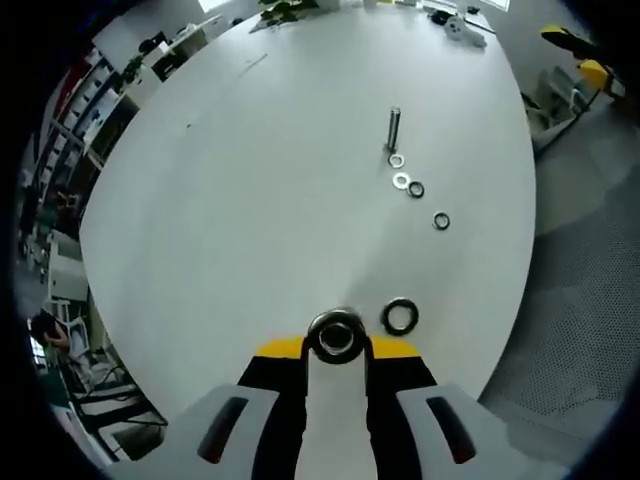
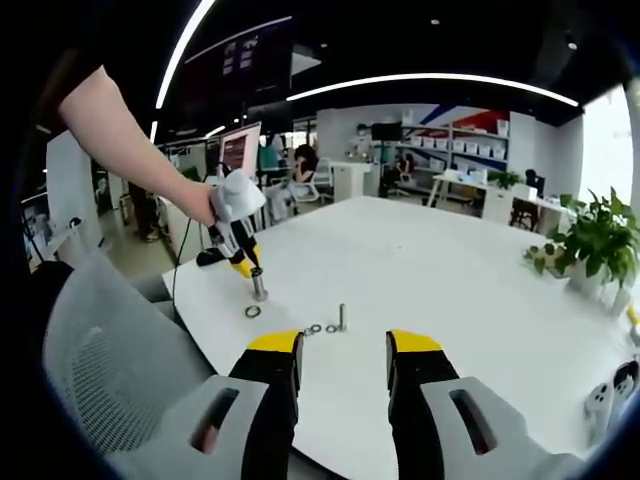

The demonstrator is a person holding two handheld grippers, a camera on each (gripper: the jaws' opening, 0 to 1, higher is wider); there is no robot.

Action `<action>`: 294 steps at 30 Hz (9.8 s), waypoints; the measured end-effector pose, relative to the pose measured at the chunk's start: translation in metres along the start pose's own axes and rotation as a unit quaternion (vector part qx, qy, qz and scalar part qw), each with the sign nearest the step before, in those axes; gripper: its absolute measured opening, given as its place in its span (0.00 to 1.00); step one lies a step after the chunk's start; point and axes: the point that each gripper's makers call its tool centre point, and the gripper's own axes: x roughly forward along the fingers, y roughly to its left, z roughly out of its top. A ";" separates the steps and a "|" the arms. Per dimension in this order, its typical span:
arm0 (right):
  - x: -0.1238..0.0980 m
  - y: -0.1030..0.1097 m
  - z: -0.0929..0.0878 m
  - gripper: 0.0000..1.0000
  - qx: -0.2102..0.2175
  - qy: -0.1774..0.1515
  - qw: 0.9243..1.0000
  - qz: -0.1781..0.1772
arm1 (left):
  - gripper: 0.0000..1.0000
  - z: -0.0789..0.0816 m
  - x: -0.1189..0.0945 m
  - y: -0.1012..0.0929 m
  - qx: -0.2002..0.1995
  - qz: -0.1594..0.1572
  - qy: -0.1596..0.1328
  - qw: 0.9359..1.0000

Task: Place the washer onto the threaded stud by aligning its center hole with the stud, sliding it down to the base, and recovering from edge contact or off-axis alignment until the washer reaches the visible bottom stop.

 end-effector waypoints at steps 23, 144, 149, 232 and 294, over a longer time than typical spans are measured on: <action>0.000 -0.003 -0.003 0.35 0.001 0.006 1.000 -0.007 | 0.19 -0.006 0.034 -0.003 -0.001 -0.017 0.021 1.000; 0.002 0.006 -0.001 0.34 -0.008 0.004 1.000 0.018 | 0.21 -0.034 0.053 -0.060 -0.174 -0.016 0.023 0.984; 0.002 0.006 -0.001 0.34 -0.009 0.003 1.000 0.018 | 0.22 -0.034 0.056 -0.059 -0.167 -0.021 0.038 0.985; 0.002 0.009 -0.003 0.31 -0.009 0.009 1.000 0.025 | 0.19 -0.034 0.053 -0.061 -0.200 0.004 -0.010 0.980; 0.003 0.008 -0.006 0.30 -0.006 0.015 1.000 0.025 | 0.19 -0.004 0.013 0.013 -0.116 0.085 -0.028 0.989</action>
